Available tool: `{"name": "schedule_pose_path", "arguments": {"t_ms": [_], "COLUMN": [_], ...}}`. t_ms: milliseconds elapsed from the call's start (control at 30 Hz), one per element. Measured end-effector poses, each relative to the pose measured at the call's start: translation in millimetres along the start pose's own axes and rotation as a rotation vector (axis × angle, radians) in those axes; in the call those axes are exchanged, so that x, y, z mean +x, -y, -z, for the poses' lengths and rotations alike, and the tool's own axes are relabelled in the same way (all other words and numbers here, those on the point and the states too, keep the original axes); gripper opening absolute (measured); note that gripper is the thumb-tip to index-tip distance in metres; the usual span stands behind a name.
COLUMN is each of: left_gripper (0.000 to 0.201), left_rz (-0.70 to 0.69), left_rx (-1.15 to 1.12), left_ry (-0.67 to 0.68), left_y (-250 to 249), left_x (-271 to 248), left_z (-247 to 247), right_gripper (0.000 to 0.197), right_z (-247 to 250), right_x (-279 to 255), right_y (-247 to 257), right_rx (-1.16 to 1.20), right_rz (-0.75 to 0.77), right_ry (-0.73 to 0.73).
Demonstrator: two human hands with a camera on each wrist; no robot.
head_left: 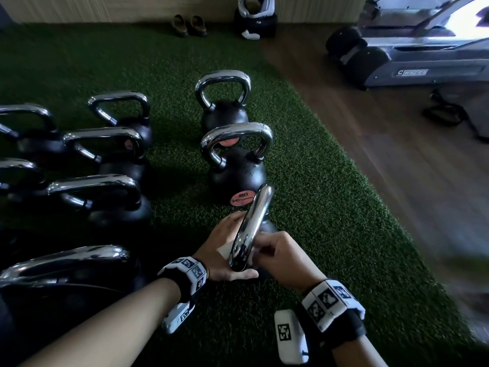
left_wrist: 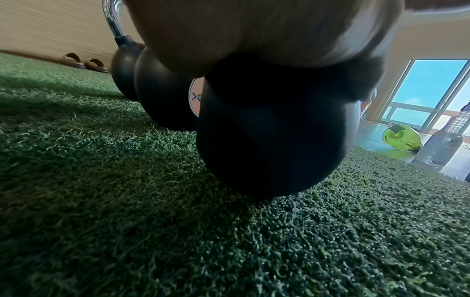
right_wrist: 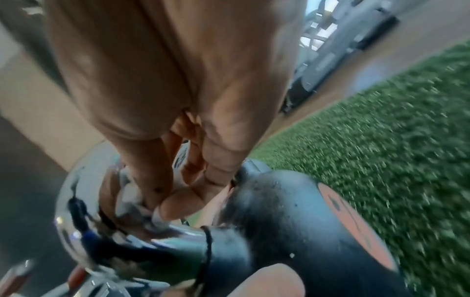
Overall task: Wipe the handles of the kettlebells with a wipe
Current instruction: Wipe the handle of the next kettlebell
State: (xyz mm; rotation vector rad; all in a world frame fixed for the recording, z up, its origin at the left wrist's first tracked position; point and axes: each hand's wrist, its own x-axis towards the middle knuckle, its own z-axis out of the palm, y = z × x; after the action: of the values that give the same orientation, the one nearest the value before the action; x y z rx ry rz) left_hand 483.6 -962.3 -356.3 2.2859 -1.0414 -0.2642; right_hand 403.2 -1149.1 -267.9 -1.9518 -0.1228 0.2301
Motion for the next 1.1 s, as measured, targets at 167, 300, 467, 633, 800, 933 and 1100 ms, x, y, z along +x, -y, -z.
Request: {"name": "schedule_pose_path", "arguments": {"t_ms": [167,300,467,633,800,933,1100], "left_gripper": [0.057,0.095,0.108,0.138,0.128,0.125,0.124], "left_rz": [-0.126,-0.06,-0.069,-0.032,-0.041,-0.005,-0.002], "left_rx": [-0.019,-0.227,-0.199,-0.182,-0.188,-0.176,-0.171], "left_ry": [-0.053,-0.131,-0.12,-0.126,-0.141,-0.128,-0.114], "left_y": [-9,-19,-24,-30,-31,-29,-31], "left_x": [4,0,-2,-5,-5,-5,-5], "left_z": [10,15,21,24,25,24,25], "right_gripper": [0.012,0.011,0.013,0.016,0.019,0.026,0.02], "right_z": [2,-6,-10,3,0,3,-6], "right_x": [-1,9,10,29,25,46,52], "right_y": [5,1,4,12,18,12,7], "right_rx": [0.46,0.629,0.575,0.444,0.215,-0.014,-0.067], "right_rz": [-0.139,-0.2,-0.181,-0.198,-0.228,-0.236,-0.189], "right_ry": [-0.05,-0.171,-0.275,-0.629,-0.608,-0.751,-0.841]}}
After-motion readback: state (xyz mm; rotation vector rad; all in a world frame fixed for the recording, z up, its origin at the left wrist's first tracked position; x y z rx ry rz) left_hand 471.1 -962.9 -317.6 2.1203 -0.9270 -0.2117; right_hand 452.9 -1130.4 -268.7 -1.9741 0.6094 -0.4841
